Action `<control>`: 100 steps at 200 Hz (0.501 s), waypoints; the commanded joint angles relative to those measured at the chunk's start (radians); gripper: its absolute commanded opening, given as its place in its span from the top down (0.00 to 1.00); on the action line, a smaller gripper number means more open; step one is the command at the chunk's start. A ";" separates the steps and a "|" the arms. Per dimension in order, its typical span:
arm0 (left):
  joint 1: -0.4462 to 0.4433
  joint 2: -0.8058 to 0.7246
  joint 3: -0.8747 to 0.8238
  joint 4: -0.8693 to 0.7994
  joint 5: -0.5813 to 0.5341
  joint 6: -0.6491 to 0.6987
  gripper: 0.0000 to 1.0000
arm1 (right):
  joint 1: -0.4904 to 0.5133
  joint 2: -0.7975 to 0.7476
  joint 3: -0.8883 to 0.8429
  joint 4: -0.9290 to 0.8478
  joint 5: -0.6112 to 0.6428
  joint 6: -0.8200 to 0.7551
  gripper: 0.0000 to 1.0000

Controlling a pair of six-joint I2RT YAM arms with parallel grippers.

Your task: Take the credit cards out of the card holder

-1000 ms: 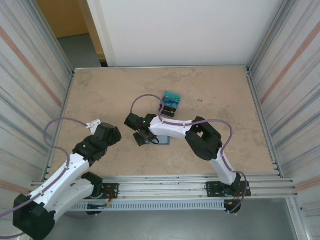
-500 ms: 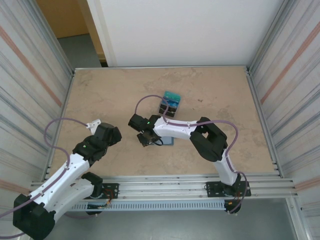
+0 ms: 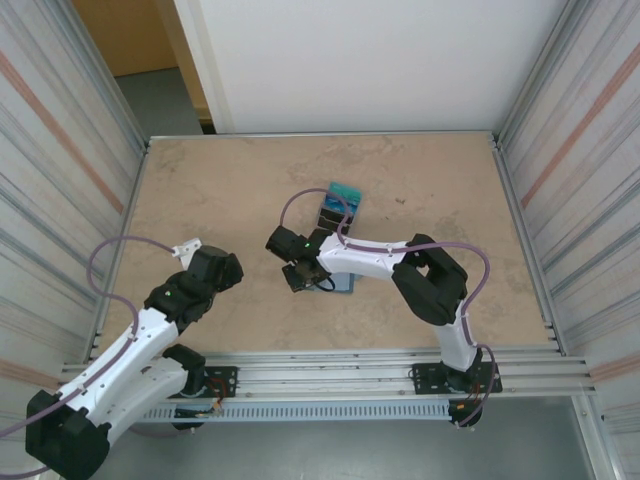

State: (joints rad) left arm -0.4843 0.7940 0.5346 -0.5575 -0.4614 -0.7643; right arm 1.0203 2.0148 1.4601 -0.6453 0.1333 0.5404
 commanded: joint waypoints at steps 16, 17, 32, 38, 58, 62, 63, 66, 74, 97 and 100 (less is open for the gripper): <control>0.006 -0.015 0.026 -0.010 0.002 0.002 0.01 | -0.012 -0.044 -0.034 0.042 -0.033 0.008 0.60; 0.007 -0.015 0.026 -0.009 0.002 0.003 0.01 | -0.012 -0.043 -0.034 0.042 -0.033 0.008 0.60; 0.006 -0.015 0.026 -0.004 0.005 0.008 0.01 | -0.016 -0.042 -0.036 0.044 -0.036 0.010 0.60; 0.006 -0.014 0.025 -0.002 0.009 0.010 0.01 | -0.019 -0.042 -0.041 0.046 -0.041 0.011 0.60; 0.006 -0.010 0.026 0.009 0.018 0.014 0.01 | -0.027 -0.047 -0.059 0.076 -0.080 0.010 0.59; 0.007 -0.009 0.026 0.010 0.018 0.017 0.01 | -0.029 -0.048 -0.065 0.080 -0.087 0.009 0.59; 0.006 -0.008 0.027 0.010 0.019 0.017 0.01 | -0.029 -0.049 -0.065 0.082 -0.088 0.009 0.59; 0.006 -0.007 0.027 0.012 0.021 0.018 0.01 | -0.030 -0.050 -0.067 0.085 -0.091 0.010 0.59; 0.007 -0.005 0.026 0.013 0.023 0.019 0.01 | -0.032 -0.053 -0.071 0.087 -0.090 0.013 0.59; 0.006 -0.002 0.027 0.018 0.029 0.020 0.01 | -0.032 -0.060 -0.070 0.075 -0.060 0.018 0.60; 0.006 -0.001 0.027 0.018 0.030 0.019 0.01 | -0.031 -0.060 -0.069 0.072 -0.055 0.019 0.60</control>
State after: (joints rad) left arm -0.4839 0.7944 0.5346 -0.5491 -0.4358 -0.7582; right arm 0.9928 2.0041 1.4002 -0.5606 0.0704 0.5419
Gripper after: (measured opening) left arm 0.987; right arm 0.408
